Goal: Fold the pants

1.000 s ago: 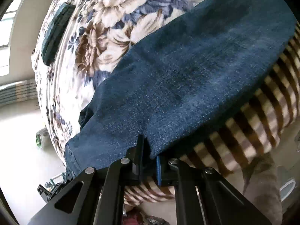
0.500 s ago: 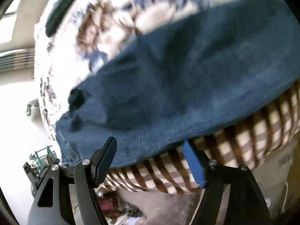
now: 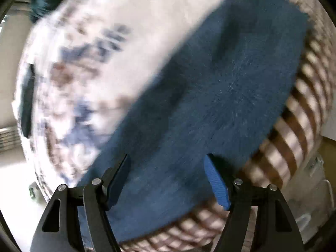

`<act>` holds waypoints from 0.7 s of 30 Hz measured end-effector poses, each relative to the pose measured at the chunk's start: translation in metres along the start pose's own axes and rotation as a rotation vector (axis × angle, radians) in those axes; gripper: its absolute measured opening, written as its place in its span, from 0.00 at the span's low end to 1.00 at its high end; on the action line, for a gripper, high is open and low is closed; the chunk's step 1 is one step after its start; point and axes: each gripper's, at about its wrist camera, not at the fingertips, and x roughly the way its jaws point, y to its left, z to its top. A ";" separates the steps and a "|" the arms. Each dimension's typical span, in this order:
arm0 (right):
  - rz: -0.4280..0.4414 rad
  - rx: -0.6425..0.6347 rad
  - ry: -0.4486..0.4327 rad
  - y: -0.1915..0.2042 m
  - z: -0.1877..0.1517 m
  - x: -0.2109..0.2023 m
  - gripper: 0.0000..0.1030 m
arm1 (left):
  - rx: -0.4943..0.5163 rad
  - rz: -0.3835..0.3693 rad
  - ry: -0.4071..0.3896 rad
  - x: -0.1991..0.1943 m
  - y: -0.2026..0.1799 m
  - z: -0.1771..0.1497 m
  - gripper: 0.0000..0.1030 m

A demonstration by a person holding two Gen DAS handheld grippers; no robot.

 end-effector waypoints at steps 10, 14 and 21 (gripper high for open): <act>-0.144 -0.281 0.157 0.041 0.022 -0.006 0.55 | -0.199 0.006 0.171 0.032 0.028 -0.005 0.97; -0.076 -0.737 0.247 0.162 -0.028 0.015 0.65 | -0.214 -0.028 0.106 0.016 0.034 0.001 0.97; -0.202 -1.299 0.371 0.284 -0.107 0.099 0.40 | -0.262 -0.070 0.106 0.029 0.059 0.025 0.97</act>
